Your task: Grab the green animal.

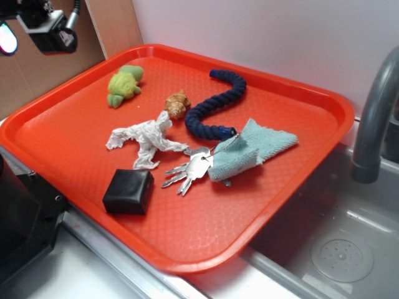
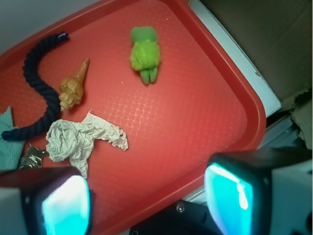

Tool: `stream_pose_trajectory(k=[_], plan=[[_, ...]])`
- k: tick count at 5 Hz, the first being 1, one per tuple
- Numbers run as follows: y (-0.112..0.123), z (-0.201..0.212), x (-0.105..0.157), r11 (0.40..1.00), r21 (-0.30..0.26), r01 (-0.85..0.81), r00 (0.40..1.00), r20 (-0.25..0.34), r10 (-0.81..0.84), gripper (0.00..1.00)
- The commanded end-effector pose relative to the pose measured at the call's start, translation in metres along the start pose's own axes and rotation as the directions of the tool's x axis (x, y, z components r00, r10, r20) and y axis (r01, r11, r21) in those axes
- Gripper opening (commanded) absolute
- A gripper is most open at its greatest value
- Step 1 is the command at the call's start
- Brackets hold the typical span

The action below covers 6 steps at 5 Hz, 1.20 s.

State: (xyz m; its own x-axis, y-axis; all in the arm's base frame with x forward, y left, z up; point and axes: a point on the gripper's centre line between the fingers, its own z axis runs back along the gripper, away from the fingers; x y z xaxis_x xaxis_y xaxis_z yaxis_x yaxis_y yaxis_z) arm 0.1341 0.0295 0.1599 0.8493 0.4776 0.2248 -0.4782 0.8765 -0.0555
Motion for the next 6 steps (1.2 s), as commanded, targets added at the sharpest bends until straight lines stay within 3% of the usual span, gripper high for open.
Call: stream_pose_trajectory(k=[1, 2, 3, 4, 5, 6], plan=[[0.003, -0.026, 0.036, 0.999, -0.044, -0.005, 1.000, -0.025, 0.004, 1.00], [-0.003, -0.067, 0.070, 0.999, -0.032, -0.003, 0.998, -0.059, 0.001, 1.00], [0.015, -0.097, 0.098, 0.997, -0.043, -0.060, 0.998, -0.032, 0.059, 1.00], [0.030, -0.122, 0.119, 0.994, -0.048, -0.095, 0.994, -0.049, 0.093, 1.00], [0.046, -0.138, 0.124, 0.988, -0.033, -0.152, 0.986, -0.077, 0.149, 1.00], [0.038, -0.173, 0.134, 0.993, 0.007, -0.119, 0.985, -0.121, 0.119, 1.00]])
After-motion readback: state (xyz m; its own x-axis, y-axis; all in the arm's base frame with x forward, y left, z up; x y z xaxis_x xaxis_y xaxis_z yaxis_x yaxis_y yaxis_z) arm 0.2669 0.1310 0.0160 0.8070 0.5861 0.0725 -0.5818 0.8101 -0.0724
